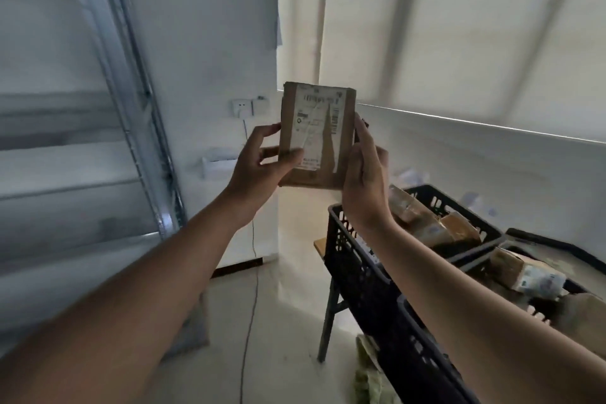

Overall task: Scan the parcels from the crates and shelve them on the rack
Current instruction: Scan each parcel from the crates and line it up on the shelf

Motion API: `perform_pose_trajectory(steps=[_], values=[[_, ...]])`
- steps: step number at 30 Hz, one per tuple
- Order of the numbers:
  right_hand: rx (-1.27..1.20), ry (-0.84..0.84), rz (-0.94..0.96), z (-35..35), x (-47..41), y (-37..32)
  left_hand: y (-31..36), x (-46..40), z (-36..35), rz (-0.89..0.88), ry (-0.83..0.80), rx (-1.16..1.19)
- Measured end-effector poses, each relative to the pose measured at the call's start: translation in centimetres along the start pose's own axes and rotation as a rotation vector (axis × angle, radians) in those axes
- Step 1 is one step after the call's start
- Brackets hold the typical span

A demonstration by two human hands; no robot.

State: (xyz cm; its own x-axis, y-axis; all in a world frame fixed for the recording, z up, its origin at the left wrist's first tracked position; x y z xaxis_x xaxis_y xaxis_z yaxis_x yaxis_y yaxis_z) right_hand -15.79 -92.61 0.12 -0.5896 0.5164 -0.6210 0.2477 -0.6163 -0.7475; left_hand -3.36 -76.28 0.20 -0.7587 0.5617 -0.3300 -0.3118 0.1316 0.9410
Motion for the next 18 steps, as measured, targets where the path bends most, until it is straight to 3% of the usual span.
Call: perform_pose_trajectory(steps=[6, 18], values=[[-0.132, -0.163, 0.075, -12.3, 1.5, -7.1, 1.6, 4.5, 13.6, -0.013, 0.149, -0.06], [-0.292, -0.289, 0.12, -35.8, 6.5, -20.2, 5.2, 13.3, 39.5, -0.039, 0.369, -0.209]])
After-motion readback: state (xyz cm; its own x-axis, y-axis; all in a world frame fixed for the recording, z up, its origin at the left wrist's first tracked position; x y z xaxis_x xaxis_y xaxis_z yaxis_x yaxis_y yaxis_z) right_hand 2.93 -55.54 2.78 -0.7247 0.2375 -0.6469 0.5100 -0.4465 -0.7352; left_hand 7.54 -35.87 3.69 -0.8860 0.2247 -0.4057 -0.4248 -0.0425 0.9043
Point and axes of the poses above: each hand's wrist, its own x-axis away from the middle knuckle, its own z-axis out of the back of the hand, y = z × x, the point moved 8 cm from there along -x, towards the middle knuckle, and after that the axes turned 5 degrees about -y, right-handed, at the moved point
